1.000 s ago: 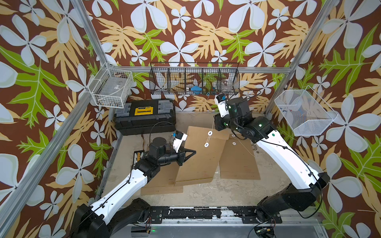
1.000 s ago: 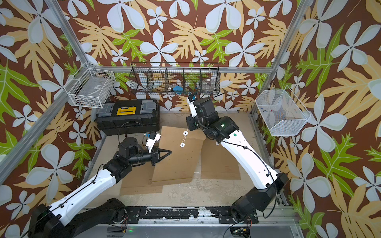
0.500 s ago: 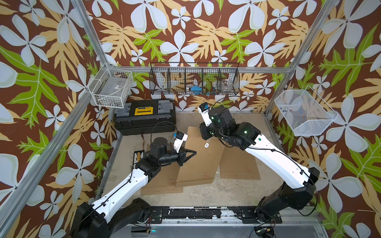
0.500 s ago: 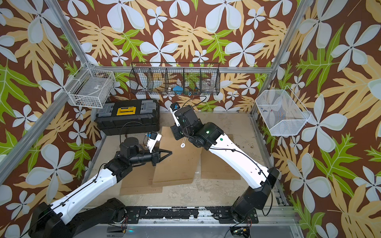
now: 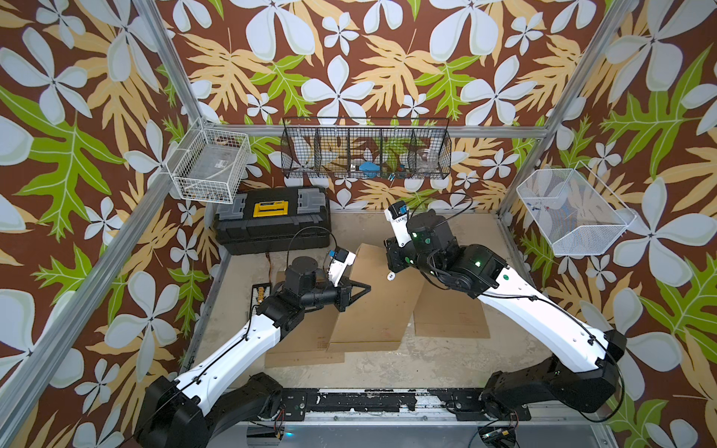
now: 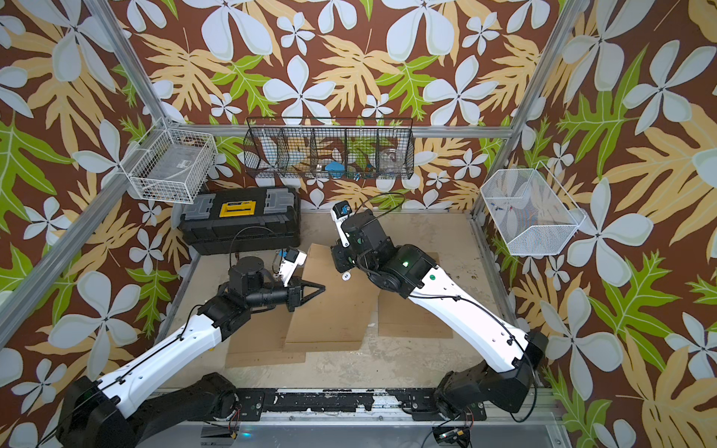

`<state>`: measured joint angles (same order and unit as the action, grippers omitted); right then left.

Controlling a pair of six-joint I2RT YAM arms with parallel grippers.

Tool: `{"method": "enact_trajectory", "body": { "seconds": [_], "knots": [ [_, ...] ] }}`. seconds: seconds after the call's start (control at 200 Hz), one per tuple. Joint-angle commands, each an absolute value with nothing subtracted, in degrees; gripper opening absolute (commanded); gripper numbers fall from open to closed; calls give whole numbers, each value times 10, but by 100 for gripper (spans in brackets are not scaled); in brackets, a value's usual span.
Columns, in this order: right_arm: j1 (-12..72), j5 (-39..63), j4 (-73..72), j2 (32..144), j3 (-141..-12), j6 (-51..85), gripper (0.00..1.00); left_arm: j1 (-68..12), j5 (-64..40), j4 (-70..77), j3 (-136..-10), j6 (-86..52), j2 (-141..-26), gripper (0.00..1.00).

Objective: Close the mouth of the file bag
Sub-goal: Close the file bag.

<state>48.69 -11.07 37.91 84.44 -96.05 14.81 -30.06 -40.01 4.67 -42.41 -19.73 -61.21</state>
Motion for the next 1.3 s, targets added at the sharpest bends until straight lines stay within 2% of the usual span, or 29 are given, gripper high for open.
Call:
{"method": "enact_trajectory", "body": {
  "seconds": [0.0,0.07,0.22,0.52,0.946,1.161,1.296],
  "knots": [
    [488,-159,398,867,-1000,121,0,-301,-413,79,-424,-193,-609,0],
    [488,-190,410,884,-1030,112,0,-301,-411,76,-420,-194,-606,0],
    [504,-187,415,889,-1040,110,0,-301,-398,74,-419,-198,-605,0],
    [522,-315,439,883,-1011,106,0,-300,-378,77,-439,-227,-636,0],
    [525,-248,477,912,-1050,103,0,-300,-370,74,-448,-219,-638,0],
    [522,-162,482,909,-1049,122,0,-300,-362,78,-458,-216,-646,0],
    [487,-95,451,883,-1005,147,0,-300,-361,79,-467,-217,-644,0]
  ]
}}
